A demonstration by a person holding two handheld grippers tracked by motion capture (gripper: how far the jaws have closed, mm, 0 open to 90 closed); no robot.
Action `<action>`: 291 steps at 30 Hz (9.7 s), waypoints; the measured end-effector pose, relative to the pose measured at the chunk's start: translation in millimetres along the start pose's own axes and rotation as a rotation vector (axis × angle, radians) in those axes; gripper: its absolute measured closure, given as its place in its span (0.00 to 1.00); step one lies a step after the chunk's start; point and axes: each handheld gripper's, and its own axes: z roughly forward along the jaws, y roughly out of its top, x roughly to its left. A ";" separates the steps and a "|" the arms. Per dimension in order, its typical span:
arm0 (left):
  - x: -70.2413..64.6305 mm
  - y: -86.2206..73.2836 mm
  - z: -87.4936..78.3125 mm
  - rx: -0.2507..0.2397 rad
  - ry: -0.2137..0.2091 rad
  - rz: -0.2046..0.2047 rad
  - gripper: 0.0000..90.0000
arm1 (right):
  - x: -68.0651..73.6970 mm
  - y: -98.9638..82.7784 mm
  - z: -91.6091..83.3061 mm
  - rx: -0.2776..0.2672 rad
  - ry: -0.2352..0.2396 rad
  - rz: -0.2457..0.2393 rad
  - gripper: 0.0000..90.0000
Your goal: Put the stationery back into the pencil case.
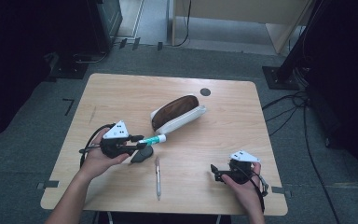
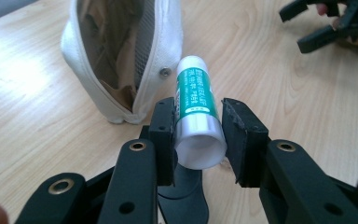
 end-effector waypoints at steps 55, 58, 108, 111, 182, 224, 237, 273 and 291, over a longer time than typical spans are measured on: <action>32.4 69.0 -8.8 -0.121 0.050 -0.077 0.76 | -8.6 -15.8 -5.6 0.059 -0.102 -0.024 0.00; 33.0 72.7 -5.1 -0.115 0.058 -0.069 0.76 | -8.6 -15.8 -5.6 0.059 -0.102 -0.024 0.00; 40.0 61.7 96.8 0.010 0.133 -0.072 0.75 | -8.2 -15.9 -5.7 0.060 -0.095 -0.030 0.00; 39.5 61.7 91.5 -0.012 0.126 -0.078 0.70 | -8.2 -15.9 -5.7 0.060 -0.095 -0.030 0.00; 17.2 -7.6 2.8 -0.159 0.193 -0.271 0.79 | 53.9 -9.8 -8.9 -0.050 0.048 -0.017 0.37; 14.2 -34.8 -1.8 -0.164 0.212 -0.305 0.71 | 204.1 -13.5 25.9 -0.009 0.088 -0.269 0.83; 11.7 -34.9 2.4 -0.158 0.170 -0.284 0.70 | 158.4 -3.4 22.8 -0.002 0.189 -0.226 0.90; -36.8 -19.1 38.3 -0.085 0.025 0.003 0.30 | 114.5 61.7 -4.2 -0.034 0.241 -0.303 0.90; -51.1 -19.9 46.6 -0.033 0.089 0.166 0.29 | 126.5 72.3 -0.9 0.018 0.338 -0.363 0.90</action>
